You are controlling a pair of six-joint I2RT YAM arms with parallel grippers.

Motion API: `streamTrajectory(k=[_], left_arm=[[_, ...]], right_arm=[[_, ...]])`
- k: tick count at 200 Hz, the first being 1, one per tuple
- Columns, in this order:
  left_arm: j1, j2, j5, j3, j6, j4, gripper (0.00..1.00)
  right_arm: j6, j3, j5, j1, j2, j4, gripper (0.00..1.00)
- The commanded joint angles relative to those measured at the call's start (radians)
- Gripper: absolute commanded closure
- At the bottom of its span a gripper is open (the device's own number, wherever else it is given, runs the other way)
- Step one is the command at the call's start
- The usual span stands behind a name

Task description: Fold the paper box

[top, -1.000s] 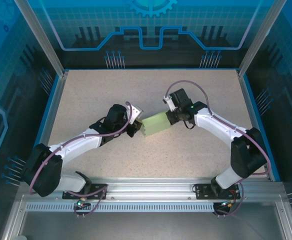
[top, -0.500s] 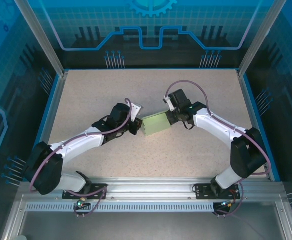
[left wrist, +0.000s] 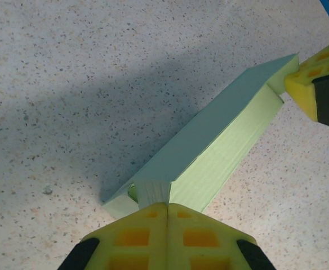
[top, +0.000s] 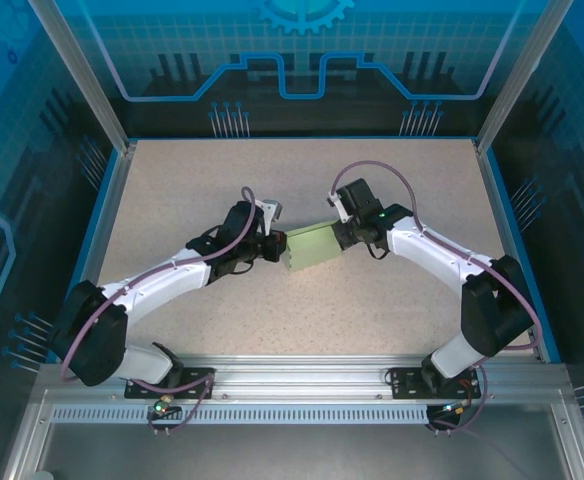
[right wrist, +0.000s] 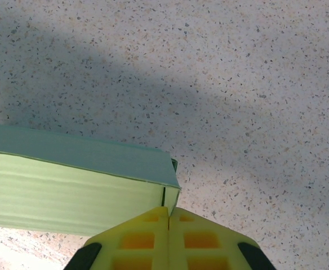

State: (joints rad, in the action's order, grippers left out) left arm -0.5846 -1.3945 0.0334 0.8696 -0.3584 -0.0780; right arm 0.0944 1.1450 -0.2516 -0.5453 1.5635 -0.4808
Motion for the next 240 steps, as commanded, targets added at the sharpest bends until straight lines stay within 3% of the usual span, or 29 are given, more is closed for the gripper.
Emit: streamTrajectory(k=[1, 153, 240], left_arm=[[-0.014, -0.011, 0.039, 0.03, -0.1, 0.039, 1.0], [-0.022, -0.011, -0.023, -0.045, -0.293, 0.159, 1.0], [-0.065, -0.02, -0.129, -0.084, -0.247, 0.159, 1.0]], right_arm=[[0.004, -0.007, 0.044, -0.035, 0.015, -0.025, 1.0], [0.012, -0.013, 0.021, -0.055, 0.013, -0.028, 1.0], [0.01, -0.013, -0.003, -0.061, 0.013, -0.036, 1.0]])
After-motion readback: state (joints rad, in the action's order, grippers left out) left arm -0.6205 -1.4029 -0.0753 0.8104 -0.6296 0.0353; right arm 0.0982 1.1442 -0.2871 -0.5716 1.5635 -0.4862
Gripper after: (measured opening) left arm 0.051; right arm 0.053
